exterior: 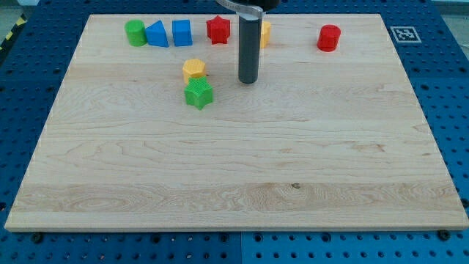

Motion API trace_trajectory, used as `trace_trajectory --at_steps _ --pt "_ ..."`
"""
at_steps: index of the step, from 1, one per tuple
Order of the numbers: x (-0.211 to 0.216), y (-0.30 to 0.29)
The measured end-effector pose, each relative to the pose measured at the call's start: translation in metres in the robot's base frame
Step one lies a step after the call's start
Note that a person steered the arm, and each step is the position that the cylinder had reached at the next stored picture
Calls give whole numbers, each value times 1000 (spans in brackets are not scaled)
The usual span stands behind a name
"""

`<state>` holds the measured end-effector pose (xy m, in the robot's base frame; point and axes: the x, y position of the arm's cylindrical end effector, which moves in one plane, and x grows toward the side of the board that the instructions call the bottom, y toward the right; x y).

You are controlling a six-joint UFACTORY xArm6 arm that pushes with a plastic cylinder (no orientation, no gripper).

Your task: Move your arm towards the top of the board

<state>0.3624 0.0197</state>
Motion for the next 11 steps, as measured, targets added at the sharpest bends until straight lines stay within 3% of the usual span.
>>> trace_trajectory --at_steps 1,4,8,10,11 --pt "-28 0" --pt "-53 60" --pt "-134 78" --pt "-119 71" --pt "-140 69"
